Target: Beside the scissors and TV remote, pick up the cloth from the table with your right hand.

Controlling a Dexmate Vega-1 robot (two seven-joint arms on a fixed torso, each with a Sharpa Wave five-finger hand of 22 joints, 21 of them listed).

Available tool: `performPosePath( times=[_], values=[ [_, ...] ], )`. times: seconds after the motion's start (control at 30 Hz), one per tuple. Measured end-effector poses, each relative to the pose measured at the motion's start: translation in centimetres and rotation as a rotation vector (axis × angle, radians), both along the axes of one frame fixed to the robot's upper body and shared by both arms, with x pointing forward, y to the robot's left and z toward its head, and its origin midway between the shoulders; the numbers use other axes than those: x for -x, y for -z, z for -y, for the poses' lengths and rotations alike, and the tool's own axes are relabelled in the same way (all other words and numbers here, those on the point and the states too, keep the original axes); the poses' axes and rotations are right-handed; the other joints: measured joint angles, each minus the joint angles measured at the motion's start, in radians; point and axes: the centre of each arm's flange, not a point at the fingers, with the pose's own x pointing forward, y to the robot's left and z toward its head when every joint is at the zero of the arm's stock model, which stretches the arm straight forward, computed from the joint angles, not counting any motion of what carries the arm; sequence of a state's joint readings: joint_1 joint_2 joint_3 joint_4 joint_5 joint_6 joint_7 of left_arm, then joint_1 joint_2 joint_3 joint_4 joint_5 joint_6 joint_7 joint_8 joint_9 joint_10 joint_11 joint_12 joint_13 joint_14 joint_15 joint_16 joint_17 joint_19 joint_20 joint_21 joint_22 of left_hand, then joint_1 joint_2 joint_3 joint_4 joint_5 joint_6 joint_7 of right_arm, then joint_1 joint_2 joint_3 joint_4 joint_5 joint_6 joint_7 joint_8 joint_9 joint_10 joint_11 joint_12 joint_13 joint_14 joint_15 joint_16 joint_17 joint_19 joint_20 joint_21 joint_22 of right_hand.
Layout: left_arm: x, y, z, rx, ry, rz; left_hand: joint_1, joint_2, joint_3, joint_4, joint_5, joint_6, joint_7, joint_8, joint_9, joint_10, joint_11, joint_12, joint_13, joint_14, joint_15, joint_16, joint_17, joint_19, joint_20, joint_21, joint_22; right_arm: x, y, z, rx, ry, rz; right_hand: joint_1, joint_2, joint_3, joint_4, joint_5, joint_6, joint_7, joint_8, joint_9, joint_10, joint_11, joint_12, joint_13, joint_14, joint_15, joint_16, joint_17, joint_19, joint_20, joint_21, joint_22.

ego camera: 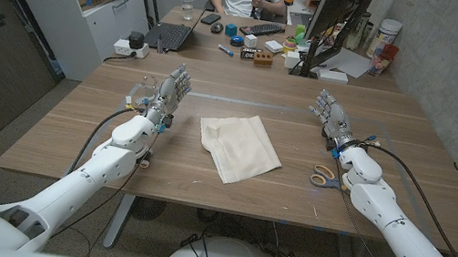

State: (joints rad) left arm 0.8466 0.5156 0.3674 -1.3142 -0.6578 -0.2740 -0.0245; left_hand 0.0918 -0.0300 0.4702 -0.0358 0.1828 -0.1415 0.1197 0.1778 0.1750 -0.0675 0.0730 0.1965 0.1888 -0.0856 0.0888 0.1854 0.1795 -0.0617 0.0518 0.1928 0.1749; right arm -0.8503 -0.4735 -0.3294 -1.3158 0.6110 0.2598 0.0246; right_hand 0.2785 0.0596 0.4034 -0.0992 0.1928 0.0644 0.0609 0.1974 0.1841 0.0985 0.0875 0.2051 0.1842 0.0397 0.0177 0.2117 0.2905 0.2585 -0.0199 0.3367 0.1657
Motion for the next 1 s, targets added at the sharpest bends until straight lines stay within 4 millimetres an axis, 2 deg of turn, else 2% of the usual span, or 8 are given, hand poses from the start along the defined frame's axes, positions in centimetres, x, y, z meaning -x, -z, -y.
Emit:
performPosePath(
  times=[0.37,0.53,0.7,1.0],
  values=[
    [0.1,0.4,0.0,0.005,0.003,-0.015,0.005,0.005,0.004,-0.004,0.0,0.0,0.0,0.004,0.0,0.0,0.0,0.0,0.0,0.0,0.0,0.0,0.0,-0.006,0.006,0.0,0.0,0.3,-0.1,-0.3,-0.013,0.011,-0.002,0.0,0.0,0.0,0.0,0.0,0.009,0.005,0.0,0.0,0.015,0.004,0.0,0.0,0.018,0.0,0.0,-0.003,0.016,-0.002,0.0,0.0],
    [0.2,0.5,0.0,0.003,0.001,-0.021,0.009,0.009,0.004,-0.004,0.0,0.0,0.0,0.004,0.0,0.0,0.0,0.0,0.0,0.0,0.0,0.0,0.0,-0.01,0.01,0.0,0.0,0.3,0.1,-0.5,0.009,0.015,-0.011,0.0,0.0,0.0,0.0,0.0,0.013,0.006,0.008,0.0,0.025,0.004,0.0,0.0,0.029,0.0,0.008,-0.003,0.018,0.0,0.0,0.0],
    [0.5,0.6,-0.1,-0.007,-0.008,-0.019,0.013,0.013,0.004,-0.004,0.0,0.0,0.0,0.004,0.0,0.0,0.0,0.0,0.0,0.0,0.0,0.0,0.0,-0.011,0.011,0.0,0.0,0.7,0.1,-0.6,0.008,0.02,-0.004,0.005,0.005,0.005,-0.006,0.0,0.025,0.007,0.008,0.0,0.047,0.001,0.008,0.0,0.054,0.0,0.013,-0.012,0.044,0.005,0.0,0.0],
    [1.5,0.3,-1.1,-0.031,-0.044,0.0,0.018,0.018,0.008,-0.008,0.0,0.001,0.0,0.004,0.0,-0.004,0.004,0.001,0.0,-0.006,0.006,0.0,0.0,-0.016,0.016,0.0,0.0,3.1,0.3,-1.3,0.082,0.05,0.053,0.012,0.012,0.018,-0.018,0.0,0.042,0.008,0.008,0.0,0.074,0.003,0.008,0.0,0.093,-0.003,0.021,-0.022,0.074,0.005,0.0,0.0]
  ],
)
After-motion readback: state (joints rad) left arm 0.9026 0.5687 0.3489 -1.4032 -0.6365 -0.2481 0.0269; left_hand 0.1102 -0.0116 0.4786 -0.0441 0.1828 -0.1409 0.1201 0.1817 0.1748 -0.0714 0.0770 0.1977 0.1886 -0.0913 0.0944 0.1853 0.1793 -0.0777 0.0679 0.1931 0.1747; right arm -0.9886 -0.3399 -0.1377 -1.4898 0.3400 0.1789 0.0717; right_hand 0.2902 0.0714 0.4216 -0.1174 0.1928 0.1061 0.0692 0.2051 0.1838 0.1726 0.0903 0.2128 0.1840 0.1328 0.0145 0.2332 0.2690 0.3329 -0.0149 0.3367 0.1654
